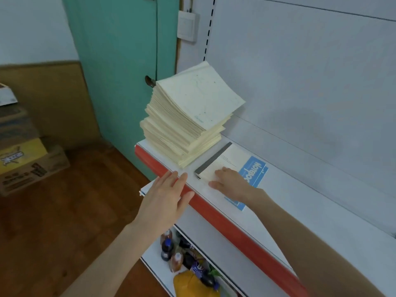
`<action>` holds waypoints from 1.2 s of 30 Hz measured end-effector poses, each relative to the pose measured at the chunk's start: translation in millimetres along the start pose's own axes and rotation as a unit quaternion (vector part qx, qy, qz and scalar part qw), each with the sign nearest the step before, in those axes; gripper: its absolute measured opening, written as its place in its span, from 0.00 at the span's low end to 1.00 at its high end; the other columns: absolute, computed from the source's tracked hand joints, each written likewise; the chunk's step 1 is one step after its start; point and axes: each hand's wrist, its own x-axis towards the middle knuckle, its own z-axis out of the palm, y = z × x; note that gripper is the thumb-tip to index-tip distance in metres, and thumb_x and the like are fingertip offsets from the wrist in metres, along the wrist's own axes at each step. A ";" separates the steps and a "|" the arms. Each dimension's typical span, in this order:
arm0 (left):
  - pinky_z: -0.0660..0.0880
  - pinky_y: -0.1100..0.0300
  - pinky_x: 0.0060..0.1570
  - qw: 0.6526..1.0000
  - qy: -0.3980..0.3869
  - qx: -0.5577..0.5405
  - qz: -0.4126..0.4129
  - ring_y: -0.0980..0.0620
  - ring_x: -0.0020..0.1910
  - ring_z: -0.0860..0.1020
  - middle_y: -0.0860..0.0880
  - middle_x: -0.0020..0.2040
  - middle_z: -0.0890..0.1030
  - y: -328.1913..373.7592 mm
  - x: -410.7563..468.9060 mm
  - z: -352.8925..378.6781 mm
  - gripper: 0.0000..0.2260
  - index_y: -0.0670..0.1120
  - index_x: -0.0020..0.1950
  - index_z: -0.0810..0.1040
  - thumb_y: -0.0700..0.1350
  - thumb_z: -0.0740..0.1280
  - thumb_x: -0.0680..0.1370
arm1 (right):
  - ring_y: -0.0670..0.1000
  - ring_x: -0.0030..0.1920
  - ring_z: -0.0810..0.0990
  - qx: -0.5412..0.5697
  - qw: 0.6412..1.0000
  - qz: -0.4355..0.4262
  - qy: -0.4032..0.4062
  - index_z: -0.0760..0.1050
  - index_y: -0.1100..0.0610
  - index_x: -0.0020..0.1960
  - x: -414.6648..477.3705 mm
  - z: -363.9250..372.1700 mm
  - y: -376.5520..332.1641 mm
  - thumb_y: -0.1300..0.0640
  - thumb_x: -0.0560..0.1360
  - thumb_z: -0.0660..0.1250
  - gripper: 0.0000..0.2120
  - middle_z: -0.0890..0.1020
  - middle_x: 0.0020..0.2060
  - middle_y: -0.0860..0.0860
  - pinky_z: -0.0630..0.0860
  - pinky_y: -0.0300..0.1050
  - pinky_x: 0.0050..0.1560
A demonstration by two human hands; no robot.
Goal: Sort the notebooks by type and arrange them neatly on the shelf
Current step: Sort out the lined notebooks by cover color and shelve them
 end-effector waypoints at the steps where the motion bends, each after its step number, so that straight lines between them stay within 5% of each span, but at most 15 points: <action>1: 0.64 0.58 0.64 0.999 -0.004 -0.046 -0.007 0.47 0.67 0.70 0.45 0.66 0.74 -0.5 1.2 0.9 0.28 0.46 0.70 0.69 0.60 0.45 0.79 | 0.56 0.52 0.72 0.005 1.000 -0.007 -0.009 0.68 0.59 0.45 -1.5 -2.3 1.2 0.51 0.81 0.54 0.13 0.72 0.47 0.57 0.64 0.45 0.49; 3: 0.60 0.62 0.68 0.986 -0.009 -0.168 -0.018 0.52 0.72 0.62 0.48 0.72 0.66 -1.2 5.4 -1.3 0.25 0.48 0.75 0.59 0.57 0.50 0.80 | 0.57 0.54 0.73 0.007 1.000 0.000 0.009 0.71 0.60 0.52 -6.9 -8.4 3.3 0.60 0.81 0.51 0.10 0.75 0.52 0.58 0.67 0.46 0.53; 6: 0.63 0.65 0.63 0.920 0.000 -0.387 -0.055 0.56 0.67 0.68 0.51 0.68 0.70 -2.0 12.5 -11.5 0.23 0.48 0.74 0.61 0.52 0.57 0.80 | 0.60 0.55 0.76 -0.008 0.990 0.071 0.125 0.65 0.60 0.67 -29.8 -24.4 2.5 0.71 0.76 0.51 0.21 0.76 0.57 0.58 0.70 0.48 0.49; 9: 0.71 0.54 0.60 0.740 -0.085 -0.642 -0.181 0.50 0.59 0.74 0.48 0.59 0.75 -0.5 25.5 -22.4 0.20 0.47 0.71 0.65 0.51 0.59 0.79 | 0.60 0.49 0.78 -0.013 0.967 0.116 0.228 0.66 0.58 0.68 -61.5 -35.7 -7.1 0.71 0.75 0.54 0.23 0.78 0.53 0.58 0.66 0.45 0.42; 11: 0.74 0.46 0.56 0.619 -0.152 -0.732 -0.238 0.44 0.57 0.76 0.43 0.57 0.75 3.9 33.7 -29.1 0.17 0.47 0.66 0.66 0.52 0.59 0.80 | 0.59 0.41 0.80 -0.027 0.947 0.063 0.315 0.73 0.60 0.62 -83.2 -32.4 -25.9 0.74 0.69 0.58 0.23 0.81 0.44 0.58 0.71 0.44 0.36; 14: 0.80 0.50 0.41 0.550 -0.211 -0.770 -0.245 0.44 0.48 0.80 0.40 0.50 0.79 8.5 38.0 -34.3 0.14 0.42 0.56 0.73 0.51 0.59 0.80 | 0.56 0.34 0.83 -0.019 0.936 -0.068 0.345 0.75 0.62 0.53 -107.5 3.1 -64.2 0.71 0.59 0.63 0.22 0.84 0.39 0.56 0.77 0.42 0.27; 16: 0.79 0.59 0.33 0.576 -0.230 -0.751 -0.226 0.48 0.41 0.80 0.43 0.45 0.81 6.0 33.7 -32.8 0.12 0.40 0.60 0.75 0.44 0.60 0.80 | 0.56 0.41 0.84 -0.029 0.941 -0.118 0.316 0.77 0.63 0.53 -116.1 20.8 -85.4 0.66 0.68 0.61 0.15 0.84 0.44 0.58 0.81 0.46 0.35; 18: 0.77 0.59 0.36 0.618 -0.245 -0.713 -0.222 0.48 0.41 0.79 0.44 0.46 0.81 -1.6 26.1 -30.6 0.13 0.39 0.62 0.74 0.34 0.60 0.78 | 0.55 0.47 0.83 0.020 0.952 -0.119 0.280 0.79 0.64 0.53 -122.7 23.7 -94.9 0.57 0.75 0.59 0.15 0.84 0.48 0.58 0.80 0.46 0.45; 20: 0.76 0.56 0.40 0.634 -0.248 -0.699 -0.222 0.47 0.45 0.79 0.44 0.49 0.81 -13.7 19.1 -32.1 0.16 0.42 0.62 0.74 0.30 0.58 0.77 | 0.50 0.53 0.79 0.162 0.952 -0.056 0.254 0.77 0.62 0.59 -126.3 7.5 -93.7 0.50 0.78 0.58 0.19 0.82 0.54 0.55 0.74 0.40 0.54; 23: 0.75 0.56 0.39 0.628 -0.246 -0.702 -0.230 0.48 0.46 0.79 0.45 0.50 0.80 -33.9 6.7 -41.8 0.18 0.48 0.60 0.73 0.29 0.58 0.77 | 0.49 0.55 0.77 0.277 0.912 0.097 0.286 0.77 0.60 0.59 -110.8 -14.7 -65.5 0.55 0.79 0.59 0.14 0.81 0.55 0.53 0.70 0.39 0.58; 25: 0.75 0.55 0.39 0.636 -0.234 -0.696 -0.239 0.47 0.47 0.78 0.45 0.51 0.80 -48.8 -1.8 -45.4 0.20 0.50 0.61 0.73 0.29 0.59 0.76 | 0.55 0.56 0.77 0.251 0.901 0.193 0.298 0.76 0.61 0.59 -87.6 -20.7 -43.8 0.53 0.79 0.60 0.15 0.80 0.55 0.56 0.69 0.43 0.55; 28: 0.76 0.53 0.41 0.662 -0.222 -0.673 -0.244 0.46 0.49 0.79 0.45 0.50 0.81 -64.2 -13.4 -45.7 0.21 0.51 0.62 0.73 0.30 0.60 0.76 | 0.59 0.58 0.75 0.219 0.906 0.316 0.178 0.68 0.62 0.65 -52.2 -9.5 -24.5 0.42 0.77 0.59 0.27 0.76 0.58 0.59 0.70 0.48 0.53; 36: 0.77 0.52 0.41 0.678 -0.195 -0.666 -0.243 0.45 0.50 0.79 0.45 0.52 0.81 -66.4 -22.3 -43.7 0.21 0.52 0.62 0.73 0.30 0.60 0.75 | 0.59 0.66 0.66 0.161 0.886 0.419 0.119 0.61 0.59 0.68 -26.2 11.9 -22.0 0.34 0.69 0.64 0.39 0.69 0.64 0.59 0.67 0.53 0.62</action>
